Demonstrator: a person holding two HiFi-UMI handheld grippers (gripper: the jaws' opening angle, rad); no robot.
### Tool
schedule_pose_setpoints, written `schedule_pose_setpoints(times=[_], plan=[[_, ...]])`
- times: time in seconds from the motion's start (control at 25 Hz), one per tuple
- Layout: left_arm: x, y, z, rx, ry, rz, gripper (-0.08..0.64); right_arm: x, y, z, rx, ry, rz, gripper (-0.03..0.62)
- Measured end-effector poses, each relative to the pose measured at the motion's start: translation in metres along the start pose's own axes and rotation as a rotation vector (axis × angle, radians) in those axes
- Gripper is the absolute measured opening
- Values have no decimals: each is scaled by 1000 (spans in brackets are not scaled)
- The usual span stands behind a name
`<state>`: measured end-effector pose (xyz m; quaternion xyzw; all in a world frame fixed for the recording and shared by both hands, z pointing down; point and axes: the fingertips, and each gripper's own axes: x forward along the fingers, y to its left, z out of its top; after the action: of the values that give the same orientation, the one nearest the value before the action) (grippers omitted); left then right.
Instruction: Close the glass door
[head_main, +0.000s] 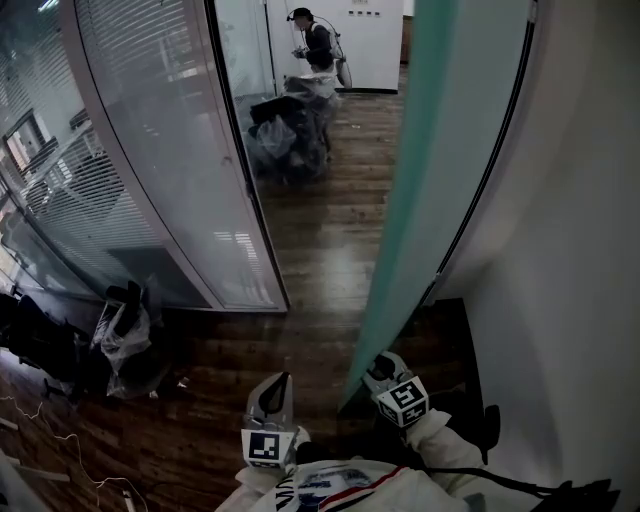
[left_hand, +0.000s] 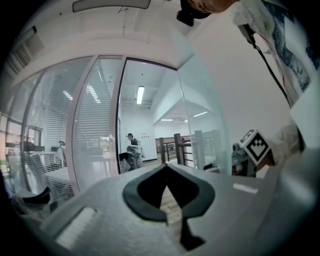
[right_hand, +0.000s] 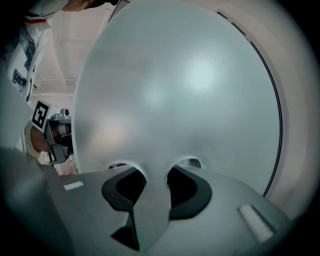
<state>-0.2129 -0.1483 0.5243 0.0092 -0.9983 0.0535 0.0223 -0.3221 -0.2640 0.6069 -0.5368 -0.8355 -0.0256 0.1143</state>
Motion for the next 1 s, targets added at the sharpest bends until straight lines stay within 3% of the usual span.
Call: schedule_pose_setpoints(times=[0.52,1.0], plan=[[13,81,-4,5,-51,-21,0,57,-2,10,-16,60,-94,118],[7,135,-12,3,-44,-29,-2,101,-13,22,10,48,-177,118]])
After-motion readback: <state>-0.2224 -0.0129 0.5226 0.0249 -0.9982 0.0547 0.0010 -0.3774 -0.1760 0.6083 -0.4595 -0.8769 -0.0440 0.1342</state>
